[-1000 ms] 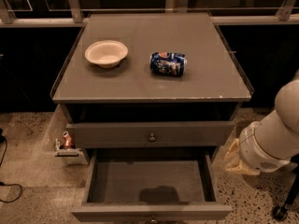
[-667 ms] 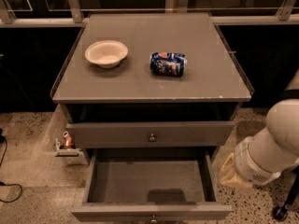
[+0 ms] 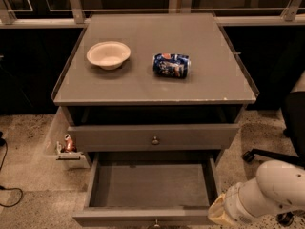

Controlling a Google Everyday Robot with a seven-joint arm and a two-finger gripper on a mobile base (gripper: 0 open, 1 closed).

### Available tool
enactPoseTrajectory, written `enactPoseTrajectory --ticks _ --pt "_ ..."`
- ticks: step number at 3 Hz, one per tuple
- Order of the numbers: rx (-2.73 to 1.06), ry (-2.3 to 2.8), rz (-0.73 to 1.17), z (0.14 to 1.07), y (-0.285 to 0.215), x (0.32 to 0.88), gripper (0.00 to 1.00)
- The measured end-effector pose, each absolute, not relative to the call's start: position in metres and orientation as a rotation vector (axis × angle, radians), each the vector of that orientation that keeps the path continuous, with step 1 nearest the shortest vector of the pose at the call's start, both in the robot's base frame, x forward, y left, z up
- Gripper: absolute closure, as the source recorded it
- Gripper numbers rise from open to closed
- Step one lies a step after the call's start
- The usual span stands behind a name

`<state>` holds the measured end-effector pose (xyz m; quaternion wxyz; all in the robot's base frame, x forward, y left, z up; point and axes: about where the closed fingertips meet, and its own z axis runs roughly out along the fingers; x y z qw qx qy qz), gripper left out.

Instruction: Close middle drawer

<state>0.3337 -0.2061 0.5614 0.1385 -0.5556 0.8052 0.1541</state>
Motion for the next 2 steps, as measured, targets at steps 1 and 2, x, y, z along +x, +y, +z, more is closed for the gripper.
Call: enactPoseTrajectory --ticks 1,2 --pt "-1.532 2.286 0.545 0.512 -0.203 0.334 1.0" --pt "-1.534 2.289 0.587 0.5 -0.198 0.328 1.0"
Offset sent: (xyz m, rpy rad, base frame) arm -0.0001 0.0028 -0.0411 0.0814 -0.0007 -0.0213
